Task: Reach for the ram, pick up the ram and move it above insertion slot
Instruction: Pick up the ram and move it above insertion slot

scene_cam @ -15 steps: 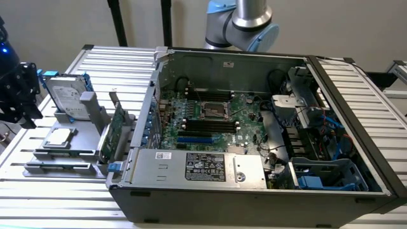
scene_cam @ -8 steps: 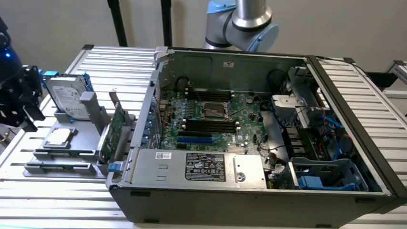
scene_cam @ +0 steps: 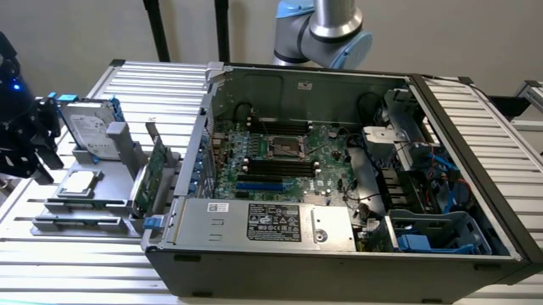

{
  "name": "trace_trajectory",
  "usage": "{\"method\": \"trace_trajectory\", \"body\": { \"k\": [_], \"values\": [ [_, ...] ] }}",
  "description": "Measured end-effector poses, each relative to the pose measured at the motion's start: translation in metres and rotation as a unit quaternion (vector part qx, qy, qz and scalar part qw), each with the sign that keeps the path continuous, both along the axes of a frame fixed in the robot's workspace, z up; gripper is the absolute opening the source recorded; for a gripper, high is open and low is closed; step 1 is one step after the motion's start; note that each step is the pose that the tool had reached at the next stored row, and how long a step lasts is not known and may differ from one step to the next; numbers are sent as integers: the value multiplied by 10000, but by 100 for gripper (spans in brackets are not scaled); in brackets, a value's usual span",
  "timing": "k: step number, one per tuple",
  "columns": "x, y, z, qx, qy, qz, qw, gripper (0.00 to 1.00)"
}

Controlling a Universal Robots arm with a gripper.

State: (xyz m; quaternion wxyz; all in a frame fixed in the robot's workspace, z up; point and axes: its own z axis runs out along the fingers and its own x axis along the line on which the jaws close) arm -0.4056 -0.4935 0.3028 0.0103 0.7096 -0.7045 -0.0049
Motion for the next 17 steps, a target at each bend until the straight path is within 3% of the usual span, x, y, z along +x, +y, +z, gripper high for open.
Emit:
{"method": "trace_trajectory", "body": {
  "k": [17],
  "values": [
    [0,-107,-309,7,0,-136,9999,36]
  ]
}}
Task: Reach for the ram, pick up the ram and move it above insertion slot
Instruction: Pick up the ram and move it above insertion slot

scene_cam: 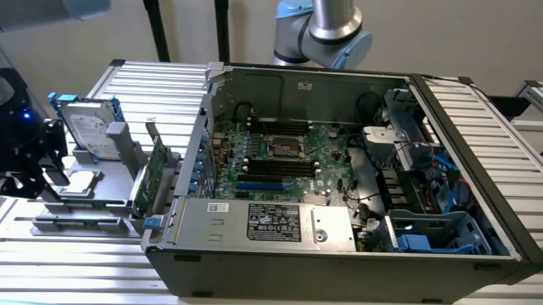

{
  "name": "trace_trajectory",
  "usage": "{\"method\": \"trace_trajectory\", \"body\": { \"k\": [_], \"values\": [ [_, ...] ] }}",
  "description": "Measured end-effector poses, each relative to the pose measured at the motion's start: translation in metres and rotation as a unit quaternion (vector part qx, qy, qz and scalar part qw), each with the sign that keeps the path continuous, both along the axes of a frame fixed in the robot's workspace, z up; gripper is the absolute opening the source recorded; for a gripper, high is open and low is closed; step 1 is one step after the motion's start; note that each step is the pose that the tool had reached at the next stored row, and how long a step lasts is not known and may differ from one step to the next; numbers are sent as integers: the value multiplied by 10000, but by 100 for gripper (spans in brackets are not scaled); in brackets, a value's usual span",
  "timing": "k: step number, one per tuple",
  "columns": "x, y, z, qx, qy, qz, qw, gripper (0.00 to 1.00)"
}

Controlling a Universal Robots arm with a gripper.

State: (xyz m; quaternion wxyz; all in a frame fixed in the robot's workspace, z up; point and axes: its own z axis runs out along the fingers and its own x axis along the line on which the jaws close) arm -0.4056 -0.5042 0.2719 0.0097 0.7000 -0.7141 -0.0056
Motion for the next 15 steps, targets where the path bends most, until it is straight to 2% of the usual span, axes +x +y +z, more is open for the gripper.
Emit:
{"method": "trace_trajectory", "body": {
  "k": [6,15],
  "values": [
    [0,-28,-108,10,1,-5,10000,36],
    [0,-73,-244,40,0,-61,10000,36]
  ]
}}
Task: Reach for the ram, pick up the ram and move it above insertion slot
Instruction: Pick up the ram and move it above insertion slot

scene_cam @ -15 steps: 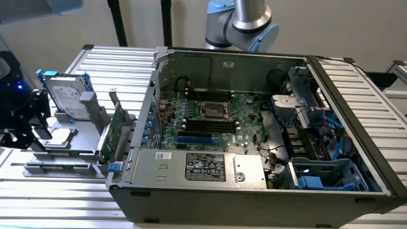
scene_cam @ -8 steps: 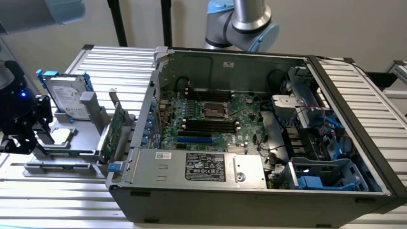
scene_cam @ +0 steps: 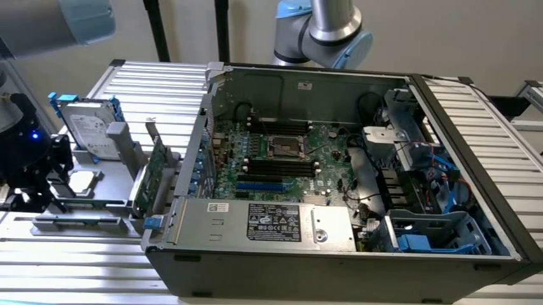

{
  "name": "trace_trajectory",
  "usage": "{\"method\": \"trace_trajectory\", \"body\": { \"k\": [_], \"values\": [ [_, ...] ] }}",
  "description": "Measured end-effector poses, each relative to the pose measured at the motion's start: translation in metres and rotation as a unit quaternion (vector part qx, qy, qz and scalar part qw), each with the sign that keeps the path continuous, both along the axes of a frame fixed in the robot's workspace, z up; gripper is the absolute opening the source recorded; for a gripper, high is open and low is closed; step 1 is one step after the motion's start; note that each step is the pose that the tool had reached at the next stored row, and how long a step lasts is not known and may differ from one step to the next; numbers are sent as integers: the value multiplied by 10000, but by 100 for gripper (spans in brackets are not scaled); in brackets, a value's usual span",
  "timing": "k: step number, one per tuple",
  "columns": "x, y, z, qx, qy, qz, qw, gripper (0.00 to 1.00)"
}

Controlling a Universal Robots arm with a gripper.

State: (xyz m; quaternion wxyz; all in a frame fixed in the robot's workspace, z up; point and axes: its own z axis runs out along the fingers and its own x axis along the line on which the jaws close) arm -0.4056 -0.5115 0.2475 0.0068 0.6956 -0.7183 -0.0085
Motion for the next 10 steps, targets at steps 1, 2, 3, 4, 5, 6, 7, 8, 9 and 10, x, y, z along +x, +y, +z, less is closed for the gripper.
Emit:
{"method": "trace_trajectory", "body": {
  "k": [1,2,3,4,5,6,7,8,9,10],
  "values": [
    [0,-2,-13,5,0,-1,10000,36],
    [1,-3,-26,10,-1,-1,10000,36],
    [2,-4,-38,13,-1,-1,10000,36],
    [3,-5,-48,15,0,-1,10000,36],
    [4,-6,-60,18,0,-1,10000,36],
    [5,-8,-68,19,0,-1,10000,36],
    [6,-9,-78,21,0,-1,10000,36],
    [8,-11,-86,22,0,0,10000,36],
    [10,-13,-94,22,0,0,10000,36],
    [12,-15,-103,23,0,0,10000,36]
  ]
}}
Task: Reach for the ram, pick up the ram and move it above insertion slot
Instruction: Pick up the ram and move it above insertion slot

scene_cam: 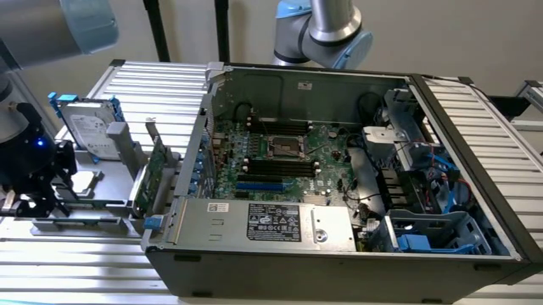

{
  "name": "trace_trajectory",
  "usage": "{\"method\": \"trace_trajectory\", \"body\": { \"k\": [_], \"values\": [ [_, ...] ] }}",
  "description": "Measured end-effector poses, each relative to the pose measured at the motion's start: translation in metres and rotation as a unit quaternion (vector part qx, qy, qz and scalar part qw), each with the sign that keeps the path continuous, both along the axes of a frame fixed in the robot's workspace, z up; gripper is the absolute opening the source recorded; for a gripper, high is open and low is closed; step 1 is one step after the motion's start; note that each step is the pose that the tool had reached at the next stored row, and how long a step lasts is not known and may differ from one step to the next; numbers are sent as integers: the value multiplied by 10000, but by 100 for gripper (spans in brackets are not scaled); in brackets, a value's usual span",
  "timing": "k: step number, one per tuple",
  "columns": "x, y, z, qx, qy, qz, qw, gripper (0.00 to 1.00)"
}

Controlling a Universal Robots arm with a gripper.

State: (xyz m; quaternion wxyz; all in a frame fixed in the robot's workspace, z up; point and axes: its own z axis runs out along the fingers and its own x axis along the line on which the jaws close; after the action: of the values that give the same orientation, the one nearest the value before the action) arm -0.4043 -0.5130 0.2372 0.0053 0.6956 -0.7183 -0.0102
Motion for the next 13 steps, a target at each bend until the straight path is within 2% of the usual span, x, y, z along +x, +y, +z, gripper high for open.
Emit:
{"method": "trace_trajectory", "body": {
  "k": [13],
  "values": [
    [40,-70,-123,3,0,0,10000,36]
  ]
}}
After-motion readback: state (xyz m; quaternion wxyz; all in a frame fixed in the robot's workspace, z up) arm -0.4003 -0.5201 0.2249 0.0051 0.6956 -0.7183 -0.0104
